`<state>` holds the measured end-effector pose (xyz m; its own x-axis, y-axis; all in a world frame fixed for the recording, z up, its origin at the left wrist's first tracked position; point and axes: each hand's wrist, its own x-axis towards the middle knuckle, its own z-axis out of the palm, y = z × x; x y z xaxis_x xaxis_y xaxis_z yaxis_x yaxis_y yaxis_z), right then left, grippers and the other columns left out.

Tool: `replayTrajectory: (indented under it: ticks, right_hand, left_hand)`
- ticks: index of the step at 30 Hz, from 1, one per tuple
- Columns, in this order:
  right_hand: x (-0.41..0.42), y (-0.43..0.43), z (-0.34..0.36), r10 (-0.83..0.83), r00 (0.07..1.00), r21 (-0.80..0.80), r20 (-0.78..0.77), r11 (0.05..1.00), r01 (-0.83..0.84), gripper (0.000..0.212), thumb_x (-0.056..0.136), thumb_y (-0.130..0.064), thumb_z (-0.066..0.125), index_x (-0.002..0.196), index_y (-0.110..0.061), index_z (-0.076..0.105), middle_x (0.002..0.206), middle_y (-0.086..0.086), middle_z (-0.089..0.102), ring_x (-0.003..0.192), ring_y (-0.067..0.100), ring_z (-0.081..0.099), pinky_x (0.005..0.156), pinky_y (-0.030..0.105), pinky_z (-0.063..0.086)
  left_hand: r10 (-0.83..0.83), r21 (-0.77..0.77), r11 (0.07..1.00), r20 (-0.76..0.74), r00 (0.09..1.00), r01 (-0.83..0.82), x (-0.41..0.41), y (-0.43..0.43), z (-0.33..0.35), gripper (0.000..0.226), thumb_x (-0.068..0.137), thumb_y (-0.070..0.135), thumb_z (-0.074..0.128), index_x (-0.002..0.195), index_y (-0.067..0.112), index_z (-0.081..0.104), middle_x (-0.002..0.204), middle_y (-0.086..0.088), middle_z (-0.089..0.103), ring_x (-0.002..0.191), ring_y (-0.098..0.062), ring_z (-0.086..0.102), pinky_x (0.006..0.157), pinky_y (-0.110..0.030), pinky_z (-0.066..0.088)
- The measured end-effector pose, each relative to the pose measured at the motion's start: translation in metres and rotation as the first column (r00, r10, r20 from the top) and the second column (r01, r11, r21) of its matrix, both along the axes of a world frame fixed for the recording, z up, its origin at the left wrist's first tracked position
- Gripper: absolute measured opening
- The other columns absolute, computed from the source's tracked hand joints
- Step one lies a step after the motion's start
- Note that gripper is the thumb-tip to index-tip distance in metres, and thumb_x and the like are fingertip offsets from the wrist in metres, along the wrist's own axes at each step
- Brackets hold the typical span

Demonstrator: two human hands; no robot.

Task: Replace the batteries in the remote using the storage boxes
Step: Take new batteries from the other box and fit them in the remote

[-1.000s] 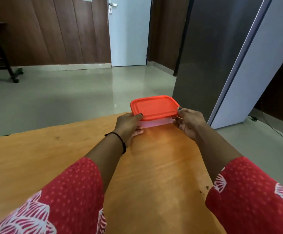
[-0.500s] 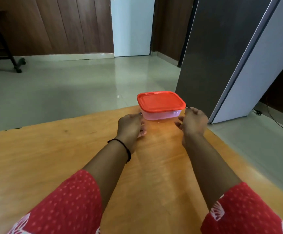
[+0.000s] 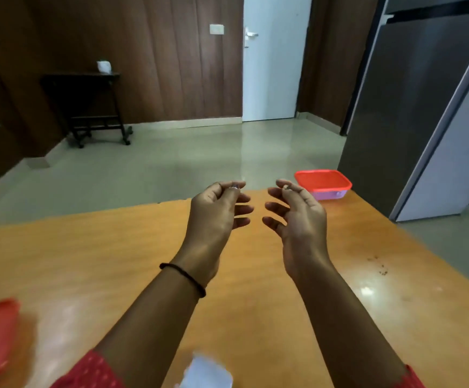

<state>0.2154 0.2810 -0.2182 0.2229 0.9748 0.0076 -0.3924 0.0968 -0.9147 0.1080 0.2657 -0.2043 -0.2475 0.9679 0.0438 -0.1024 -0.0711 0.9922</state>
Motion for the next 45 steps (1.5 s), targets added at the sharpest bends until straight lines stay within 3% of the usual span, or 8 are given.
replayTrajectory:
  ticks: [6, 14, 24, 27, 31, 36, 41, 45]
  right_hand:
    - [-0.068, -0.159, 0.016, 0.242, 0.97, 0.023, -0.034, 0.97, -0.241, 0.019, 0.096, -0.014, 0.046, 0.098, -0.016, 0.065, 0.089, 0.004, 0.066, 0.073, 0.016, 0.058, 0.056, 0.027, 0.049]
    - [-0.123, -0.288, -0.025, 0.27, 0.962, -0.124, 0.044, 0.957, -0.262, 0.02, 0.095, -0.011, 0.046, 0.095, -0.016, 0.065, 0.083, 0.002, 0.066, 0.066, 0.014, 0.058, 0.054, 0.026, 0.047]
    - [-0.22, -0.251, -0.099, 0.43, 0.762, -0.228, 0.485, 0.903, -0.365, 0.023, 0.088, -0.007, 0.052, 0.108, -0.018, 0.059, 0.101, 0.004, 0.062, 0.08, 0.013, 0.057, 0.064, 0.032, 0.052]
    - [-0.267, -0.213, -0.114, 0.471, 0.642, -0.259, 0.604, 0.879, -0.402, 0.037, 0.088, -0.021, 0.059, 0.123, -0.017, 0.051, 0.111, 0.004, 0.058, 0.084, 0.016, 0.059, 0.078, 0.046, 0.057]
    - [-0.323, -0.172, -0.123, 0.541, 0.53, -0.4, 0.653, 0.841, -0.366, 0.057, 0.089, -0.044, 0.054, 0.129, -0.005, 0.041, 0.111, 0.019, 0.061, 0.081, 0.033, 0.065, 0.067, 0.049, 0.059]
    - [-0.329, -0.167, -0.128, 0.585, 0.556, -0.415, 0.59, 0.811, -0.412, 0.026, 0.096, -0.019, 0.044, 0.088, 0.0, 0.059, 0.064, 0.014, 0.062, 0.049, 0.026, 0.059, 0.047, 0.035, 0.052]
    - [-0.273, -0.217, -0.103, 0.642, 0.686, -0.3, 0.343, 0.767, -0.568, 0.016, 0.095, -0.009, 0.046, 0.096, -0.001, 0.06, 0.056, 0.007, 0.055, 0.045, 0.018, 0.056, 0.035, 0.022, 0.039]
    - [-0.223, -0.263, -0.094, 0.717, 0.653, -0.293, 0.243, 0.696, -0.656, 0.025, 0.095, -0.01, 0.05, 0.119, -0.014, 0.055, 0.055, 0.009, 0.056, 0.044, 0.019, 0.055, 0.036, 0.024, 0.04]
  left_hand:
    - [0.11, 0.062, 0.992, 0.051, 0.993, -0.113, -0.077, -0.184, 0.02, 0.023, 0.098, 0.012, 0.043, 0.098, 0.012, 0.066, 0.087, -0.008, 0.062, 0.081, -0.021, 0.064, 0.074, -0.035, 0.054]
    - [0.263, -0.022, 0.964, 0.236, 0.935, -0.266, -0.135, -0.314, -0.036, 0.022, 0.095, 0.01, 0.046, 0.09, 0.017, 0.066, 0.078, -0.002, 0.063, 0.073, -0.018, 0.065, 0.068, -0.031, 0.053]
    - [0.559, -0.198, 0.829, 0.259, 0.788, -0.523, -0.219, -0.302, -0.137, 0.021, 0.094, 0.008, 0.047, 0.09, 0.019, 0.064, 0.084, -0.003, 0.062, 0.084, -0.023, 0.064, 0.065, -0.027, 0.053]
    - [0.603, -0.211, 0.798, 0.29, 0.743, -0.565, -0.24, -0.3, -0.162, 0.018, 0.095, 0.006, 0.046, 0.097, 0.014, 0.062, 0.084, -0.005, 0.06, 0.075, -0.02, 0.066, 0.063, -0.026, 0.058]
    - [0.631, -0.18, 0.776, 0.25, 0.734, -0.605, -0.255, -0.287, -0.168, 0.02, 0.095, 0.005, 0.045, 0.106, 0.008, 0.062, 0.082, -0.004, 0.062, 0.07, -0.014, 0.067, 0.062, -0.023, 0.057]
    - [0.606, -0.183, 0.795, 0.221, 0.764, -0.578, -0.256, -0.278, -0.171, 0.019, 0.094, 0.009, 0.049, 0.106, 0.011, 0.063, 0.085, -0.004, 0.064, 0.075, -0.016, 0.067, 0.065, -0.025, 0.056]
    - [0.412, -0.241, 0.911, 0.523, 0.746, -0.334, -0.253, -0.282, -0.159, 0.041, 0.092, 0.044, 0.05, 0.119, 0.015, 0.06, 0.105, -0.012, 0.067, 0.09, -0.023, 0.067, 0.077, -0.037, 0.054]
    - [0.026, -0.048, 0.999, 0.8, 0.6, 0.02, -0.229, -0.289, -0.147, 0.084, 0.084, 0.07, 0.038, 0.133, 0.003, 0.047, 0.109, -0.024, 0.06, 0.068, -0.029, 0.06, 0.057, -0.034, 0.05]
